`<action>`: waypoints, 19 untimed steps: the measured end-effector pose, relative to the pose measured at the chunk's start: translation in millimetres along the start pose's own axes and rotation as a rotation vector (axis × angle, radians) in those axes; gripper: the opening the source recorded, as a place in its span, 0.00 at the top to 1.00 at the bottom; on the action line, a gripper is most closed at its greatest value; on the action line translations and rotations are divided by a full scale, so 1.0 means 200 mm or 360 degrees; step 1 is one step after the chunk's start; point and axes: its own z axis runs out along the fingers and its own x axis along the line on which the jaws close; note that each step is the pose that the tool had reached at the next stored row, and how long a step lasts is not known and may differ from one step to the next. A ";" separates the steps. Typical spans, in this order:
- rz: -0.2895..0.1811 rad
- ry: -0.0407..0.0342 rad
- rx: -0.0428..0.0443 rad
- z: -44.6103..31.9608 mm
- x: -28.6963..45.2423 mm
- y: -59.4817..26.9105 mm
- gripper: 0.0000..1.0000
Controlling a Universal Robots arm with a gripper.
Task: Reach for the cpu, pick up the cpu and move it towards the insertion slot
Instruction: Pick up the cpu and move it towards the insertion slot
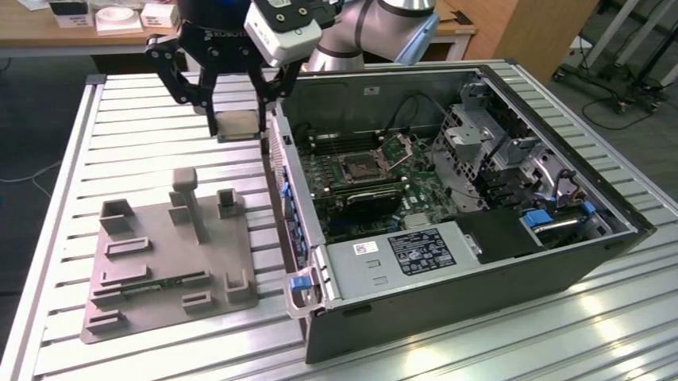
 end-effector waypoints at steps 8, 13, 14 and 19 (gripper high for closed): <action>0.0000 0.0000 0.0000 0.002 -0.031 0.000 0.46; 0.0000 0.0000 0.0000 0.003 -0.061 0.000 0.46; 0.0000 0.0000 0.0000 0.003 -0.064 0.000 0.46; 0.0000 0.0000 0.0000 0.005 -0.085 0.001 0.46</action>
